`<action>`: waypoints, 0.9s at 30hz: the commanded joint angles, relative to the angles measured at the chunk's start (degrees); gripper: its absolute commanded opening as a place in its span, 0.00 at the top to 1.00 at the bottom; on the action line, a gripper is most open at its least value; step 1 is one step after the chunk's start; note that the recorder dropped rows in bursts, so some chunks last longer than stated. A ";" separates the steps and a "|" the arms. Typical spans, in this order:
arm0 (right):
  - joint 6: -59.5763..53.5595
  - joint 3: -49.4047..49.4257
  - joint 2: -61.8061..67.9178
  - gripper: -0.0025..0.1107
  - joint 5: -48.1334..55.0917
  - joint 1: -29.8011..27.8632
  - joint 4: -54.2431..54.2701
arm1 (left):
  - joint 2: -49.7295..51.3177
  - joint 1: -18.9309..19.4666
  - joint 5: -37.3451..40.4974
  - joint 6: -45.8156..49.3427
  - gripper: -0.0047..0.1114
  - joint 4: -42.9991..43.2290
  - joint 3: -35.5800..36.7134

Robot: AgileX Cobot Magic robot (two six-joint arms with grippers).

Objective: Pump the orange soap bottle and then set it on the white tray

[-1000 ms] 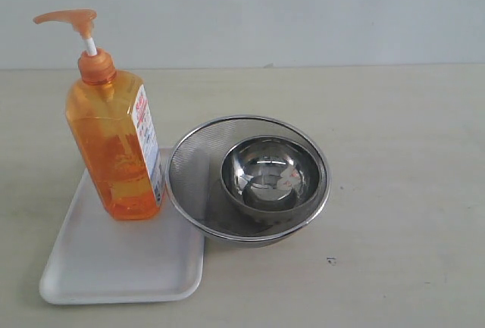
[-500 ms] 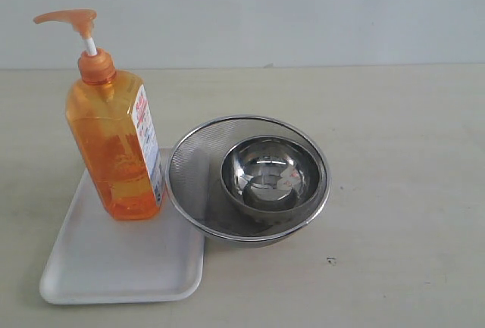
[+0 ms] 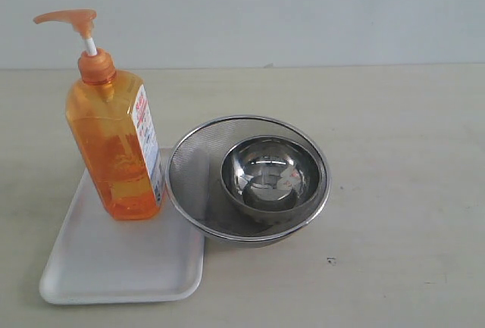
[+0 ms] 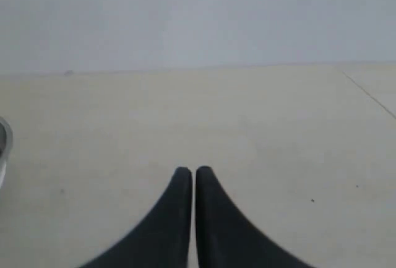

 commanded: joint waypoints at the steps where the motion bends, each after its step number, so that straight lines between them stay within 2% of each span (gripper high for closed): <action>1: 6.39 0.25 -0.02 0.98 4.84 -0.09 -8.39 | -0.20 0.12 -0.01 0.41 0.92 0.02 0.16; 18: 7.89 0.25 -0.02 0.98 5.07 0.04 -8.10 | -0.20 0.12 -0.01 0.41 0.92 0.02 0.16; 22: 7.89 0.25 -0.02 0.98 5.07 1.85 -8.10 | -0.20 0.12 -0.01 0.41 0.92 0.02 0.16; 27: 7.89 0.25 -0.02 0.98 5.07 0.52 -8.10 | -0.20 0.12 -0.01 0.41 0.92 0.02 0.16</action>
